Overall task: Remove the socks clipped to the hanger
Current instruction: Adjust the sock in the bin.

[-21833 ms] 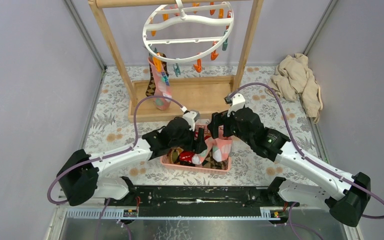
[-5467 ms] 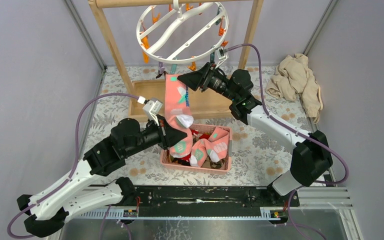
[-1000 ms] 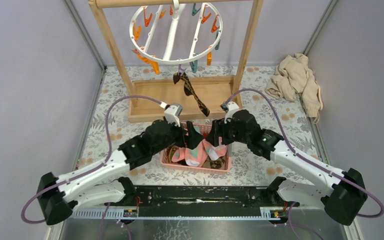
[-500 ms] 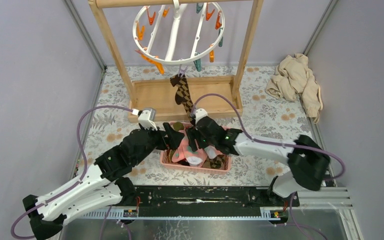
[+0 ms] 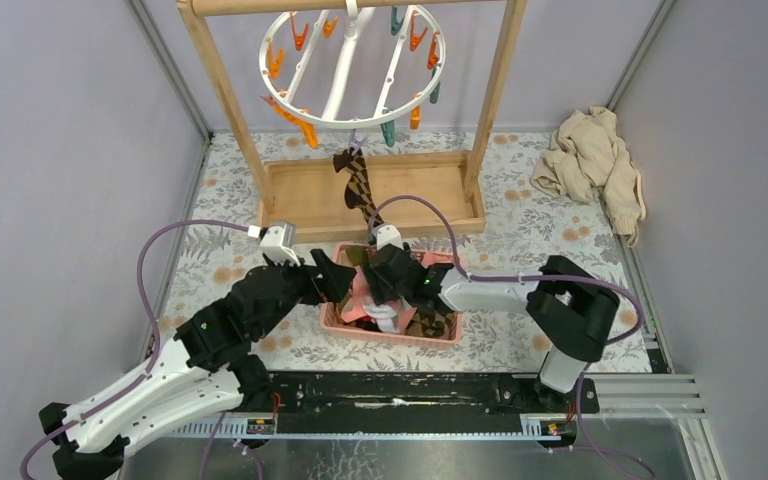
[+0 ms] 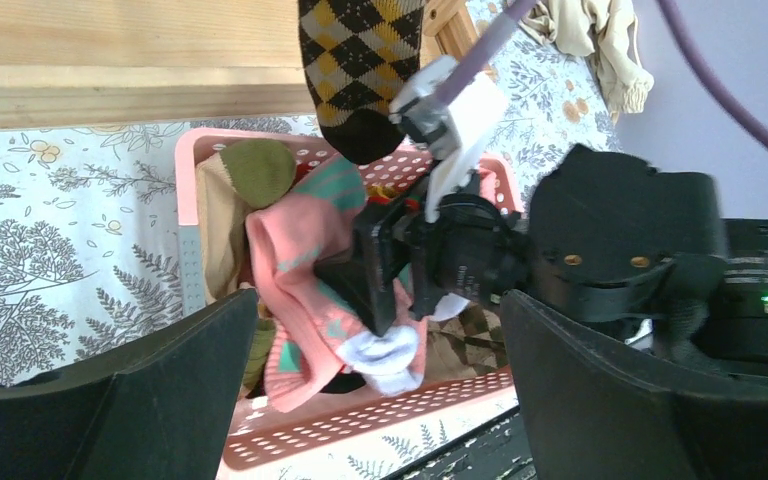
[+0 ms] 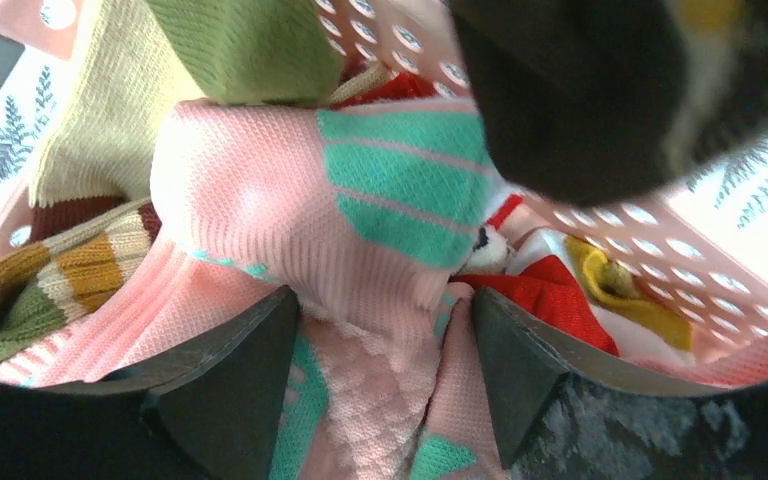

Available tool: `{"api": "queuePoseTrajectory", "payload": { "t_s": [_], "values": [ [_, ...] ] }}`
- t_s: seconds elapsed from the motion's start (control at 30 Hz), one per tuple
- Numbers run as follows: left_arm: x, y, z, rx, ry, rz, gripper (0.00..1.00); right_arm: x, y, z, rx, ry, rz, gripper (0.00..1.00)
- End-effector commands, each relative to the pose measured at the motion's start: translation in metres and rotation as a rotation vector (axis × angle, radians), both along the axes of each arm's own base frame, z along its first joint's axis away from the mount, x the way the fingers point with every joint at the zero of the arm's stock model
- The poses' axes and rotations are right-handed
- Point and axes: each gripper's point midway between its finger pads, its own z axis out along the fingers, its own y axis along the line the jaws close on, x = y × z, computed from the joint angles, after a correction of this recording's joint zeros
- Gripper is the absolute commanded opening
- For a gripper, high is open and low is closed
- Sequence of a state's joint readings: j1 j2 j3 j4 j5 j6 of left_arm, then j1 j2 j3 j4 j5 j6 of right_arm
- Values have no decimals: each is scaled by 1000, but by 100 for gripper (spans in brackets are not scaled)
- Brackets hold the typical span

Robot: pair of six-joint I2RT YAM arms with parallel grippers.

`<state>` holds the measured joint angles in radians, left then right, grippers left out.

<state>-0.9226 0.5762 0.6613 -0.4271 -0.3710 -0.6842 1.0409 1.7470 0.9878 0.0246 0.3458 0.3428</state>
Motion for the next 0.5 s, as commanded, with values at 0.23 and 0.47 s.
{"api": "queuePoseTrajectory", "payload": {
  "t_s": [0.23,0.47],
  "values": [
    [11,1,-1,75,-9,29,99,-16,-35,95,39,-78,39,78],
    [20,-7,-8,109,-6,36,98,-32,-54,84,43,-37,30,79]
  ]
}}
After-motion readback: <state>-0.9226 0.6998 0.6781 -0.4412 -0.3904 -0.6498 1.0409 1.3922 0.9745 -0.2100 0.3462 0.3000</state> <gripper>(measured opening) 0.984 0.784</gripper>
